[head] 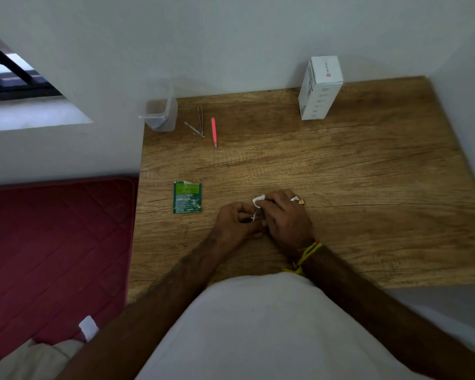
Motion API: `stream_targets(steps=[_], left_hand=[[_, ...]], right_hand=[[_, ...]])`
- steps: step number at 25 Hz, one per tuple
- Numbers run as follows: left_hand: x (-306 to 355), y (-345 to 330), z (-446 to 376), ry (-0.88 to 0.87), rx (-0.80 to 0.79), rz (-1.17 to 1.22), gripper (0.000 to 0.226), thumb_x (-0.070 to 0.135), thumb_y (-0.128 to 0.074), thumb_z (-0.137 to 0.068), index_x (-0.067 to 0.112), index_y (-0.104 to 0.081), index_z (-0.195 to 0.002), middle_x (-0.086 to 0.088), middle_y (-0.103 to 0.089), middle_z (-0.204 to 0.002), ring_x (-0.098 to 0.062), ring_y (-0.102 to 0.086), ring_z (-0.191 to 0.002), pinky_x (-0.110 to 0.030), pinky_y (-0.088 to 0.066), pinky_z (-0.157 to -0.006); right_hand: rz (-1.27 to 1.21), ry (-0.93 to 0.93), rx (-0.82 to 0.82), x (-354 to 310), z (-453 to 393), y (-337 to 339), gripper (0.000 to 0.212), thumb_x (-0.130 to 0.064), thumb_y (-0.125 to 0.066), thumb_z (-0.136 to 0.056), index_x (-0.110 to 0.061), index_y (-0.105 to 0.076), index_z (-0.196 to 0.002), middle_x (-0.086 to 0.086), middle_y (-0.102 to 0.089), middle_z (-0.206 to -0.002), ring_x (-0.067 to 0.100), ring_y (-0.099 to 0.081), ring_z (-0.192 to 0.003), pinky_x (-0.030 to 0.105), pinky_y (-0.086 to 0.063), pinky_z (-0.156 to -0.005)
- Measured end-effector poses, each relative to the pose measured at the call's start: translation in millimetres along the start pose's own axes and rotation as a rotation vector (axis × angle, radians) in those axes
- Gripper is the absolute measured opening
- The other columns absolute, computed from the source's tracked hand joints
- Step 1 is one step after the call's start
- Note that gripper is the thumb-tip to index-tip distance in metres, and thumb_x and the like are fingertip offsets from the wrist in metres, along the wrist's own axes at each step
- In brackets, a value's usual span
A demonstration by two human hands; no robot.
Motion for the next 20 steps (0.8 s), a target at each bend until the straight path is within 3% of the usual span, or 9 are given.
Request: stream_targets(steps=[9, 16, 20], left_hand=[[1, -2, 1, -0.001, -0.004, -0.006, 0.033, -0.005, -0.079, -0.078, -0.009, -0.062, -0.106, -0.022, -0.074, -0.093, -0.023, -0.074, -0.078, -0.028, -0.062, -0.066], [3, -2, 3, -0.004, -0.003, 0.005, 0.042, -0.006, -0.079, -0.078, 0.002, -0.060, -0.114, -0.017, -0.076, -0.097, -0.025, -0.075, -0.084, -0.029, -0.062, -0.066], [6, -2, 4, -0.024, -0.013, 0.005, 0.045, -0.005, -0.079, -0.078, 0.007, -0.060, -0.117, -0.018, -0.075, -0.100, -0.027, -0.075, -0.085, -0.031, -0.062, -0.067]], right_hand=[[0.011, 0.007, -0.037, 0, 6, 1, 0.025, -0.016, -0.056, -0.090, -0.006, -0.072, -0.106, 0.009, -0.069, -0.105, 0.031, -0.062, -0.095, 0.045, -0.050, -0.080], [0.029, 0.006, -0.025, 1, 6, 8, 0.029, -0.021, -0.051, -0.095, -0.005, -0.073, -0.105, 0.011, -0.067, -0.097, 0.030, -0.060, -0.090, 0.042, -0.050, -0.075], [-0.022, -0.114, 0.062, 9, 16, 16, 0.022, -0.010, -0.057, -0.091, -0.007, -0.073, -0.105, 0.010, -0.065, -0.099, 0.029, -0.058, -0.091, 0.042, -0.047, -0.074]])
Point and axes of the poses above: each hand's wrist, its own z-axis away from the middle knuckle, its own y-axis out of the back of the hand, x = y × z, the point moved 5 cm from there along -z, towards the middle knuckle
